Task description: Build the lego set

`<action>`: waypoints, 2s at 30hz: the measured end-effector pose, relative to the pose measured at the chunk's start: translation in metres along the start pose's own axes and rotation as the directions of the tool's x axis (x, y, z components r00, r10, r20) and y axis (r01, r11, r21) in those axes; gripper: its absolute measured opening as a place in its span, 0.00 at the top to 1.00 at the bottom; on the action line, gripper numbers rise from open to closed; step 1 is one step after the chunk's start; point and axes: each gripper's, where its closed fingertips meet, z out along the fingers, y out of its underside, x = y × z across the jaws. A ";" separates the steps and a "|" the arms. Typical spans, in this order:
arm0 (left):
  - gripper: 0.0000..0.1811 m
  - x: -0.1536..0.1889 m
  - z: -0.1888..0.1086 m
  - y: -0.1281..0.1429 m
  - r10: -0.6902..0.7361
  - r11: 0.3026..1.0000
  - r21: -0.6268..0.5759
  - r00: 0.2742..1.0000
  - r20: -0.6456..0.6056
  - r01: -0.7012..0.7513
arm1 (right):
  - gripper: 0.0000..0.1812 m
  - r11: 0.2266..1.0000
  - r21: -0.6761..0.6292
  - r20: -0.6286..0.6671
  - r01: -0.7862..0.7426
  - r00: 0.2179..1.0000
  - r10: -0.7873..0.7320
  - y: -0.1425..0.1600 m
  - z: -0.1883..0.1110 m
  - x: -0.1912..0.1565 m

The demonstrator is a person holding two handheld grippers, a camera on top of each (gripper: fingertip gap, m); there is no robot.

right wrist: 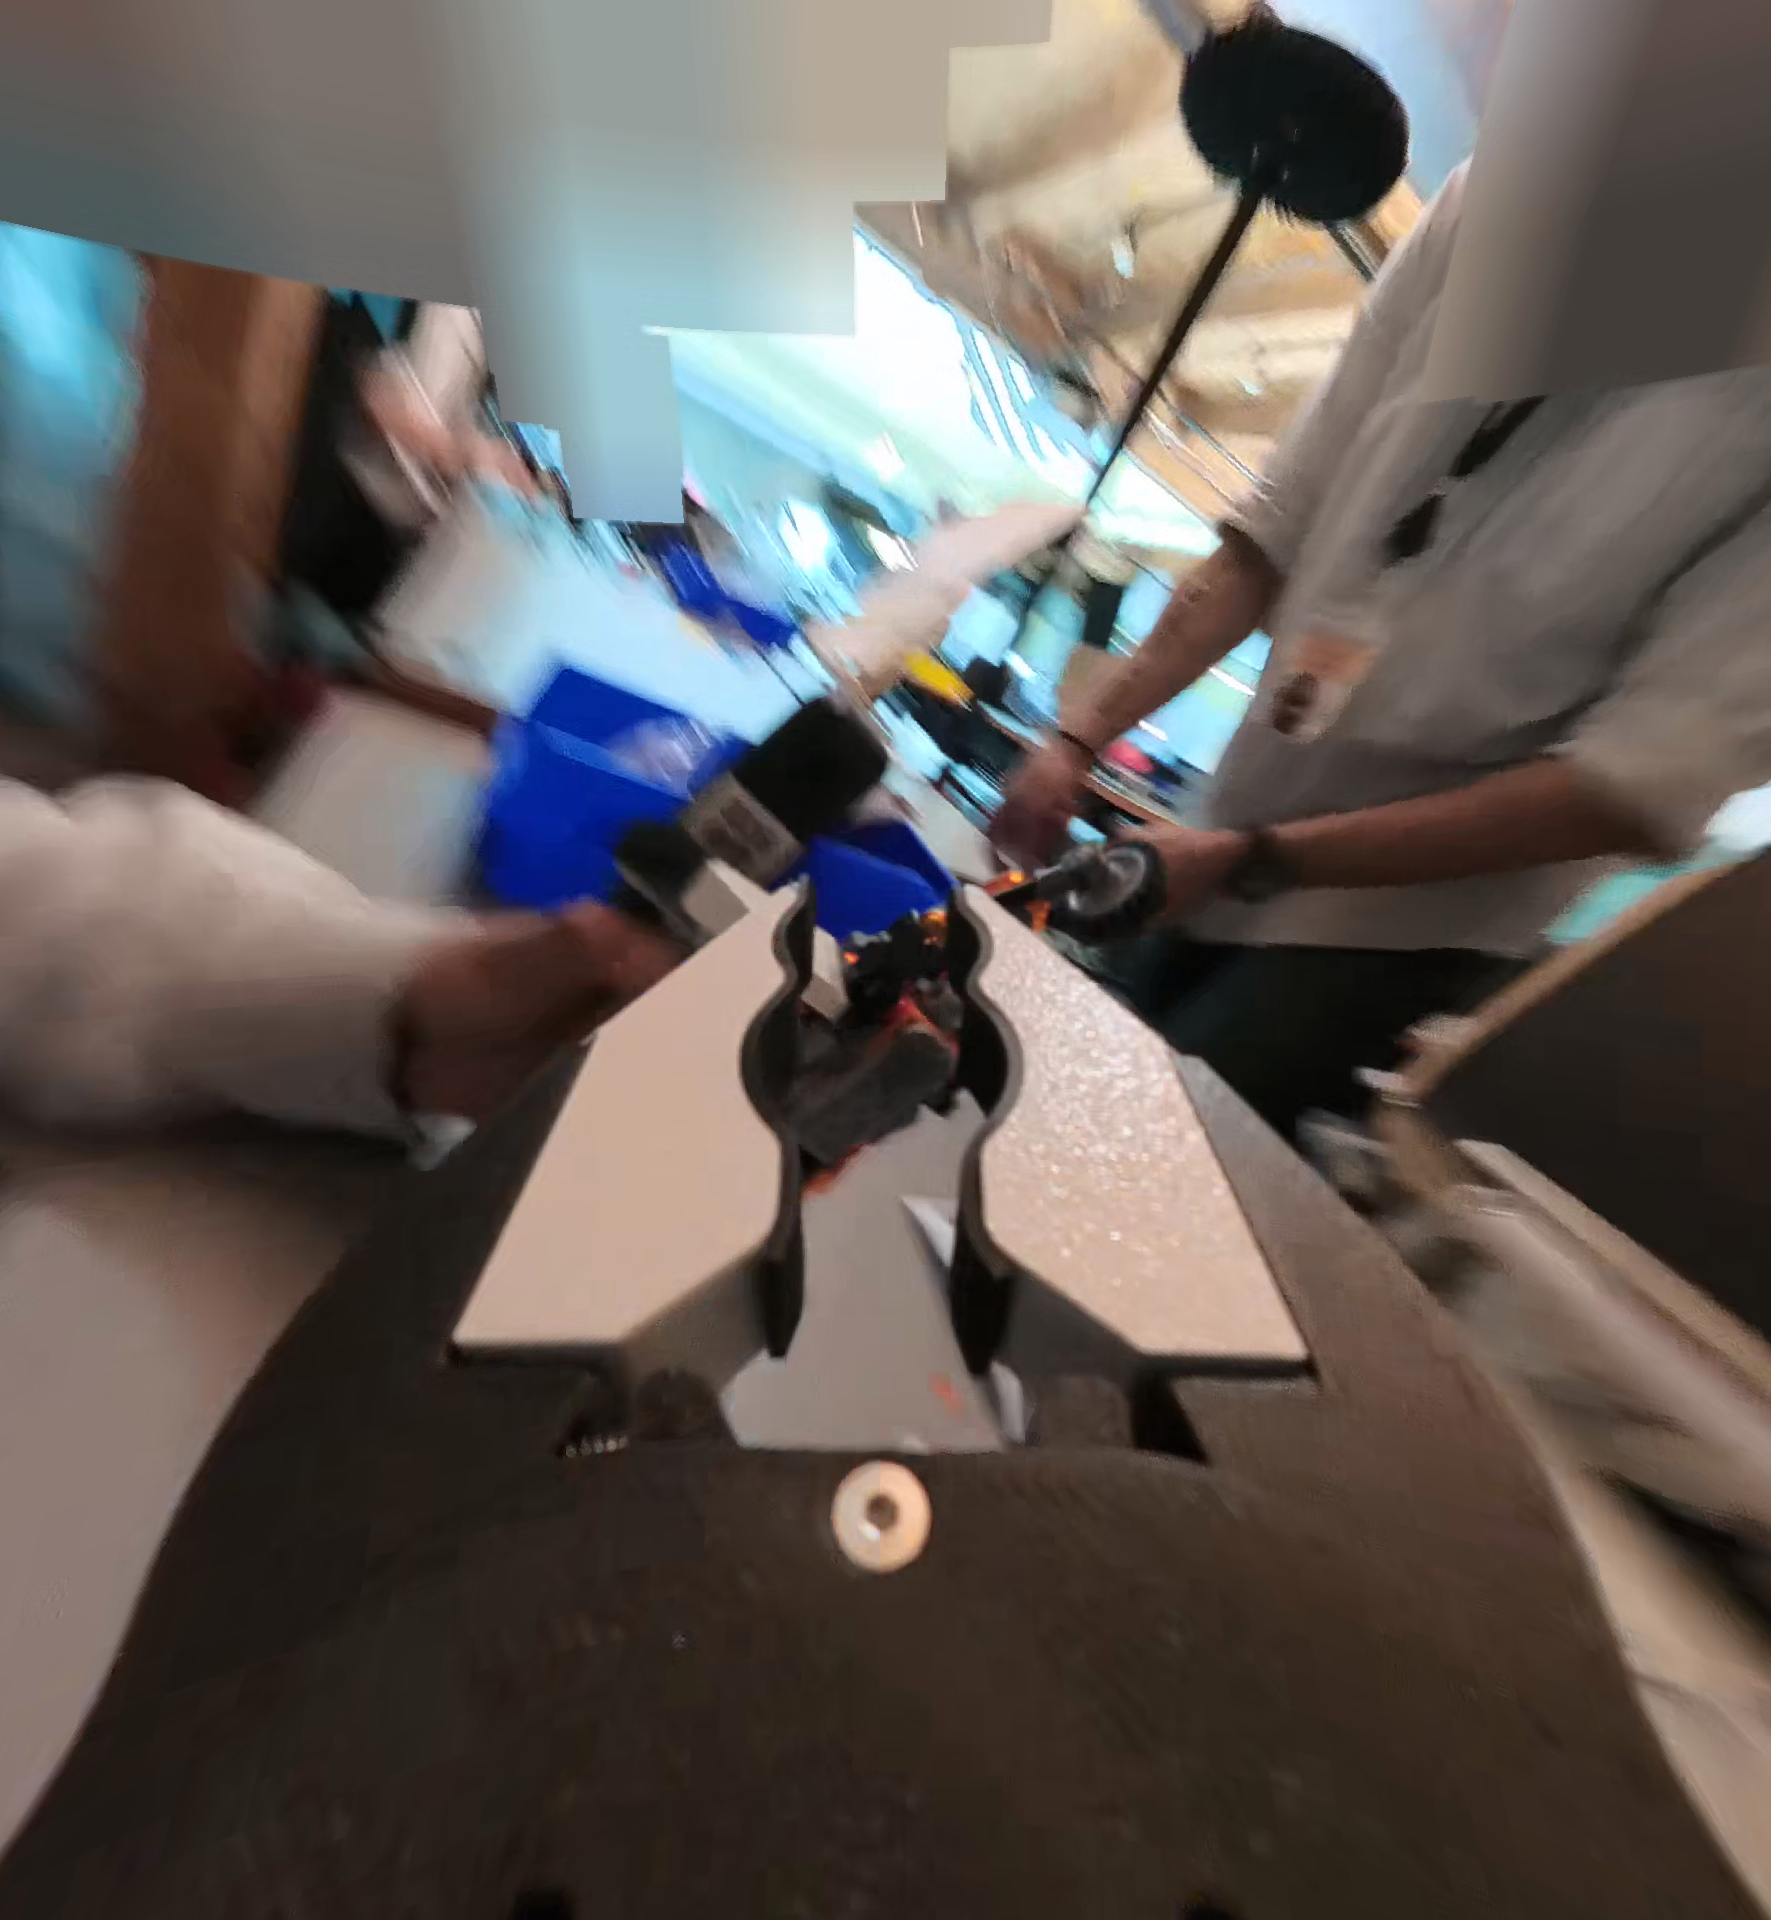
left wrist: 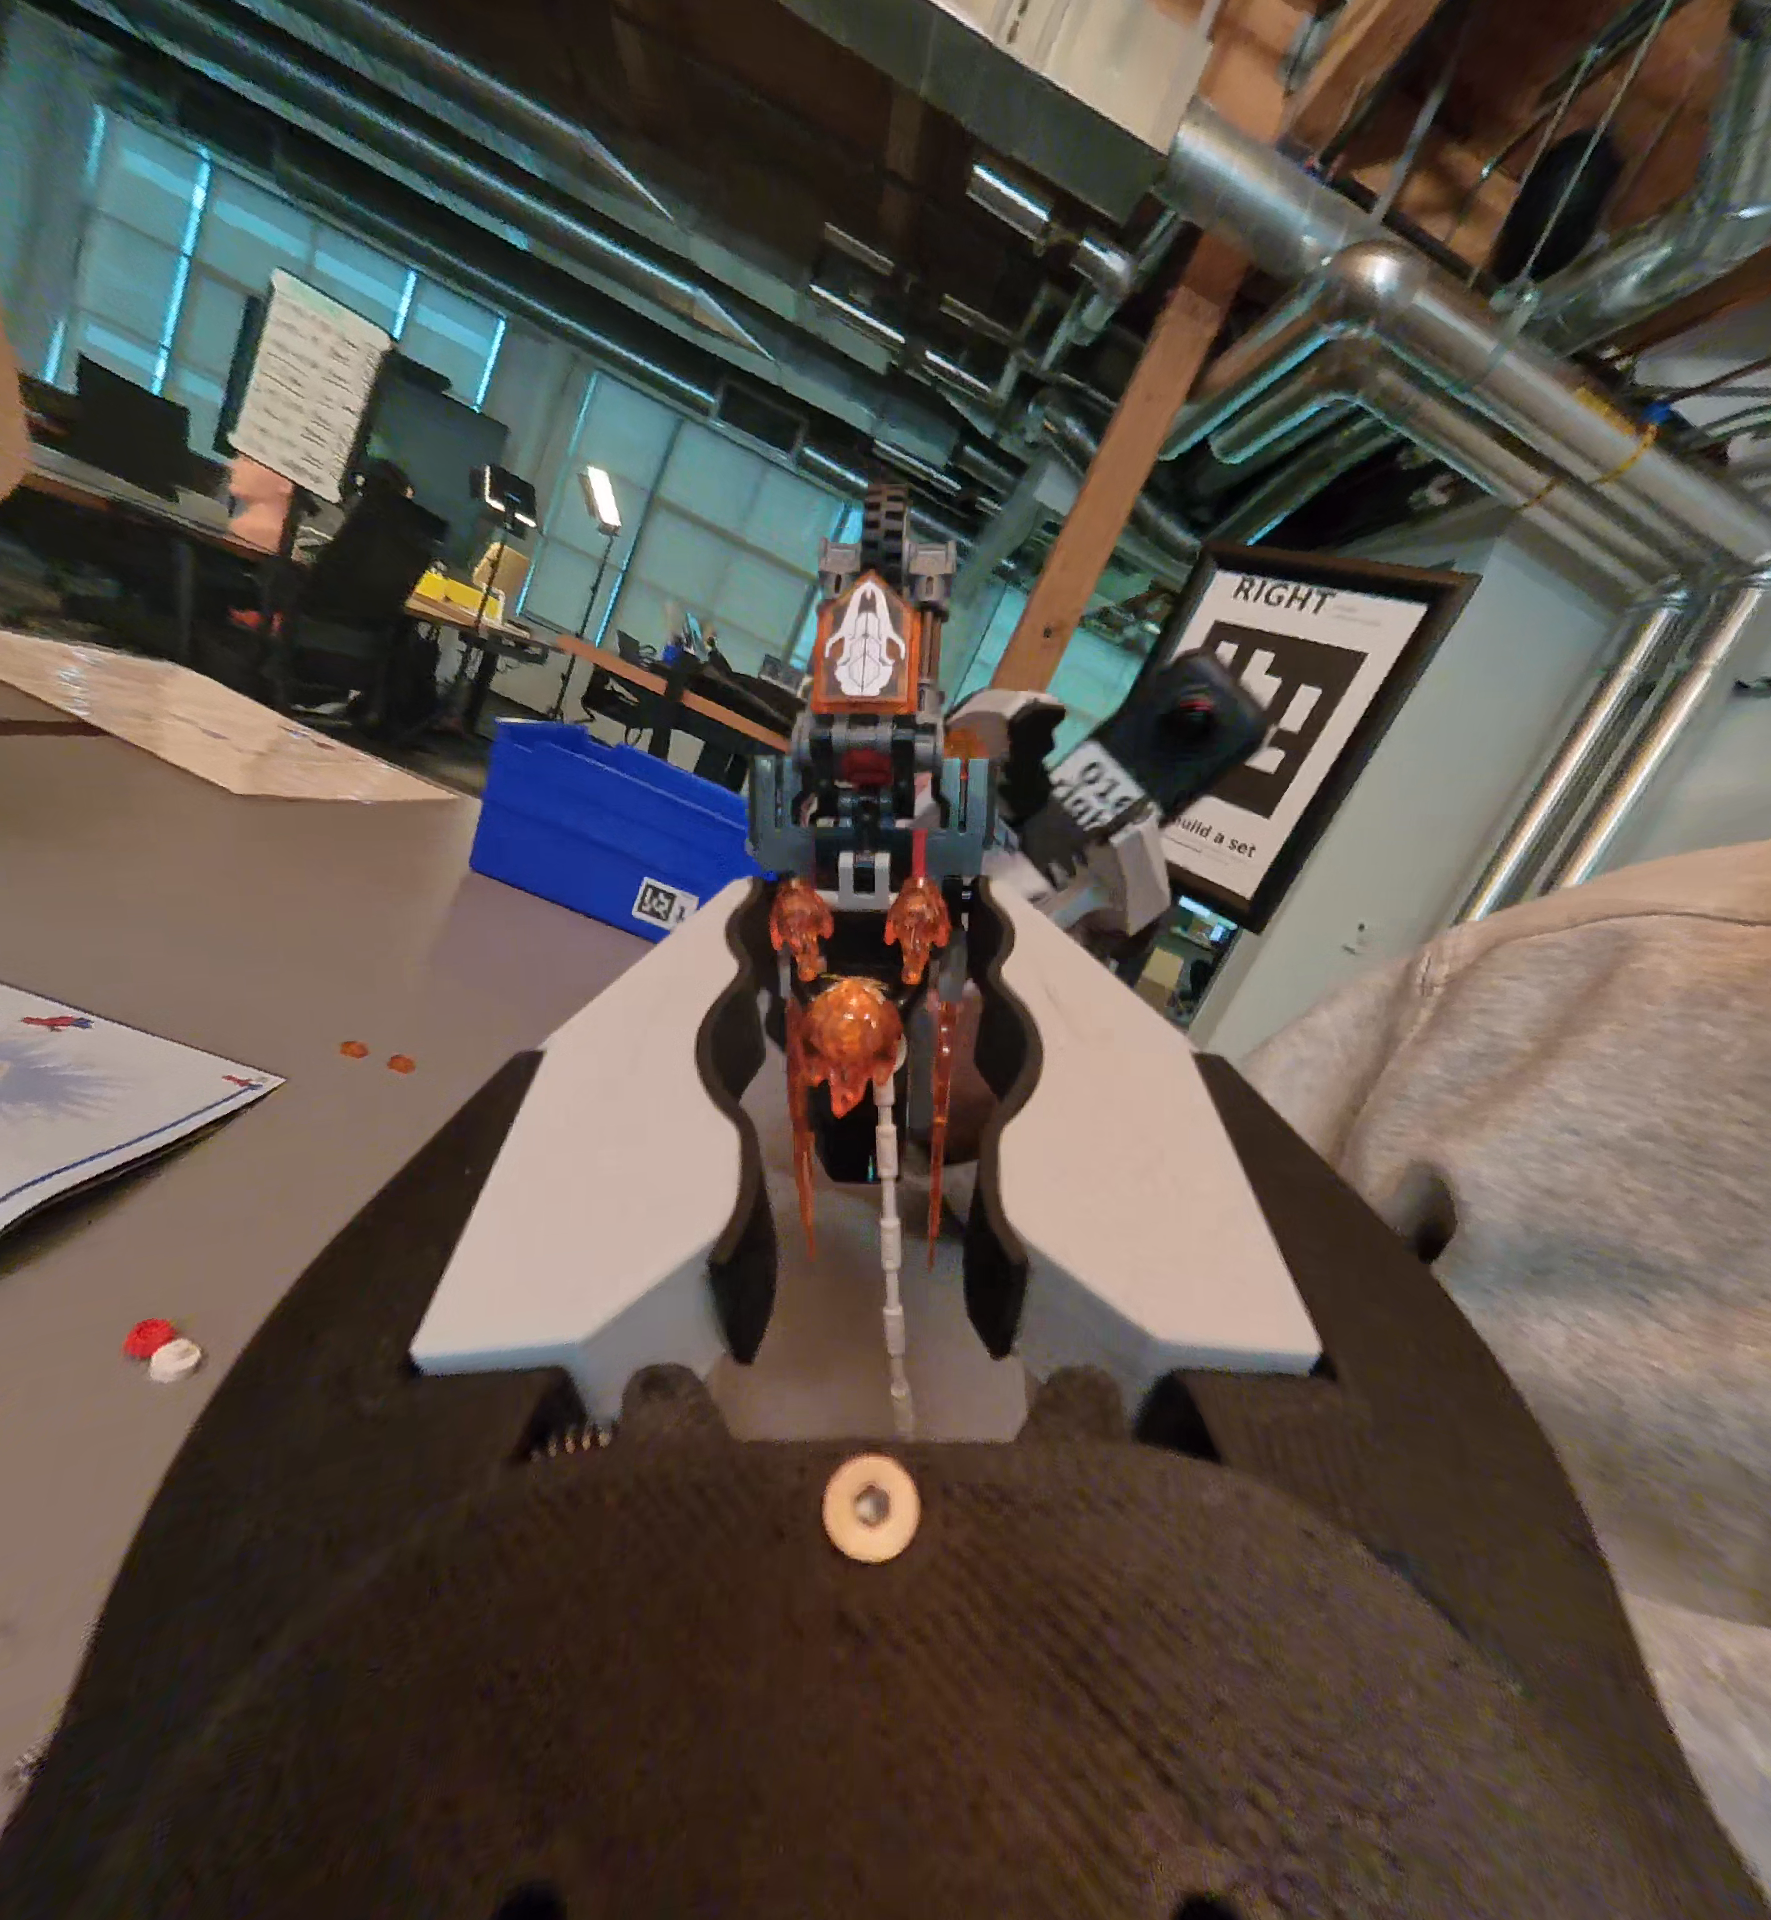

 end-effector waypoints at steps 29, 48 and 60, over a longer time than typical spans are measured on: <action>0.81 0.033 0.017 0.041 -0.082 0.972 -0.233 0.975 -0.206 0.033 | 0.91 0.984 -0.179 0.140 0.007 0.990 0.018 -0.028 -0.031 -0.023; 0.81 0.025 0.014 0.026 0.052 0.986 -0.149 0.990 -0.129 -0.072 | 0.89 0.962 -0.255 0.040 -0.100 0.993 0.114 -0.003 -0.018 -0.021; 0.81 0.024 0.014 0.025 0.066 0.986 -0.145 0.991 -0.118 -0.083 | 0.89 0.956 -0.261 0.035 -0.135 0.988 0.149 0.004 -0.018 -0.020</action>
